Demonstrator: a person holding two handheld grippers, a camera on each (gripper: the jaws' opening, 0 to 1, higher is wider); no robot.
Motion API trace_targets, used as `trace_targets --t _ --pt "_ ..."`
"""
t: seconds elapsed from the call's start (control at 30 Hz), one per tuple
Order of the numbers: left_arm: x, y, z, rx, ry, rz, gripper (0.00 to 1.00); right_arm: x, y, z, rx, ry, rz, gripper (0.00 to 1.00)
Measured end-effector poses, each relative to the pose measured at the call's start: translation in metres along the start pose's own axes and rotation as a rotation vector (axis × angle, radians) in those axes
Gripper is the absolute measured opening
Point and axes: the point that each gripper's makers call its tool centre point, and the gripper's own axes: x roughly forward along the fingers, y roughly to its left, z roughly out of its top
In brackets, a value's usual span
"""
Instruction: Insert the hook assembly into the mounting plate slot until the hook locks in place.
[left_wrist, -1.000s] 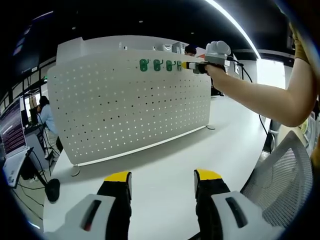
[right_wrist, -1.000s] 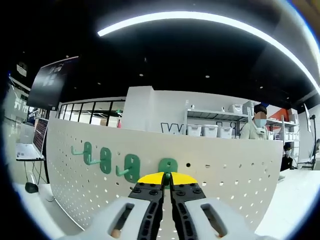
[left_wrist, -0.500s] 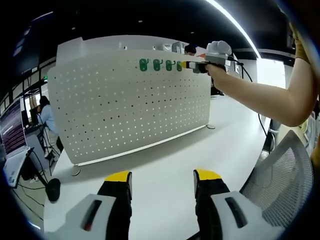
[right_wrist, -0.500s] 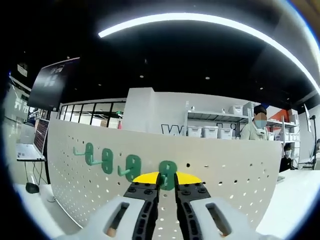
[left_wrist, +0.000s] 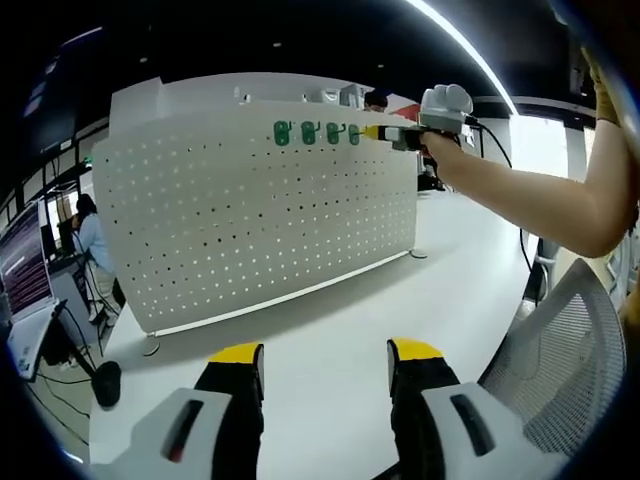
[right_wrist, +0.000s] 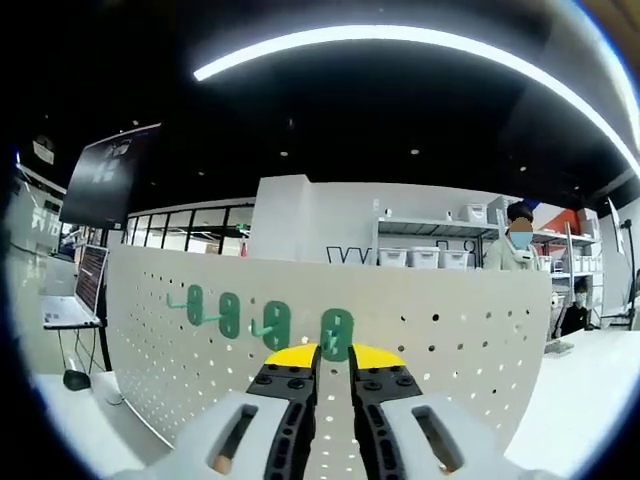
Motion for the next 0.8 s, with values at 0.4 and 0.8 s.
trace_targets --t 0.4,0.8 --pt "-0.004 -0.007 0.003 0.012 -0.014 -0.006 0.51 -0.03 0.006 0.005 0.074 -0.005 0.044 0.11" --pt "-0.012 -0.015 0.011 0.036 -0.028 -0.011 0.5 -0.063 0.015 0.0 0.098 0.041 0.101 0.17"
